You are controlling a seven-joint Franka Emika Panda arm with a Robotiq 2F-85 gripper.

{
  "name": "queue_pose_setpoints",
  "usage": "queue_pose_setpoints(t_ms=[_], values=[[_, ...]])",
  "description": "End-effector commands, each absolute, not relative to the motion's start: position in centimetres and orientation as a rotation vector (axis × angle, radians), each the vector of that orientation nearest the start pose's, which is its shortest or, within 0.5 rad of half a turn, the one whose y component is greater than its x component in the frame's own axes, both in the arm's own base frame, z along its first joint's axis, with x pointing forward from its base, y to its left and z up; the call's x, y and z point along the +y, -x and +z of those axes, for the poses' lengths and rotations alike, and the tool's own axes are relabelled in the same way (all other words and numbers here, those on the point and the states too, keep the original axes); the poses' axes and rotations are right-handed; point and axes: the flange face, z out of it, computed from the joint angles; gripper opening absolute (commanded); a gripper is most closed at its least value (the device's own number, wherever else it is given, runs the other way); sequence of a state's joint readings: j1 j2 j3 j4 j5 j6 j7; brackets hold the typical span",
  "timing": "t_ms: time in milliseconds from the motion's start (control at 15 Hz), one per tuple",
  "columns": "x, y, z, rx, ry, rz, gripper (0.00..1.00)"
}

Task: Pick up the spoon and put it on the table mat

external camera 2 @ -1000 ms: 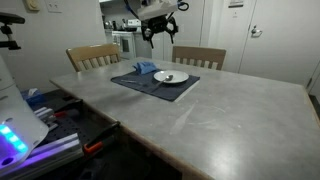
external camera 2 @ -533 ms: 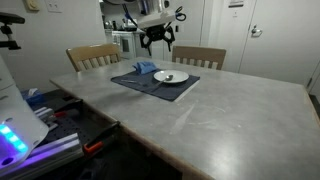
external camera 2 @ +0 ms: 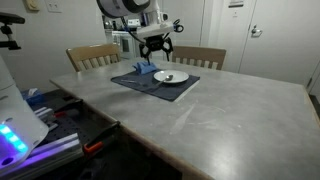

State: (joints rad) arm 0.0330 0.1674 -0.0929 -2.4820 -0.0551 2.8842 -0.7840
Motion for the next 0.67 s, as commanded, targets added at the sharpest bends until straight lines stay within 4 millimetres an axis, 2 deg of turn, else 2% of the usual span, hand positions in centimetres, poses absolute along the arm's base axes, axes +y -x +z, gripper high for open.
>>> queue_pose_setpoints(t_ms=[0, 600], values=[[-2.9, -51.1, 23.1, -1.168, 3.045, -0.273, 1.0], [-3.1, -52.7, 20.3, -1.022, 3.123, -0.172, 1.0]])
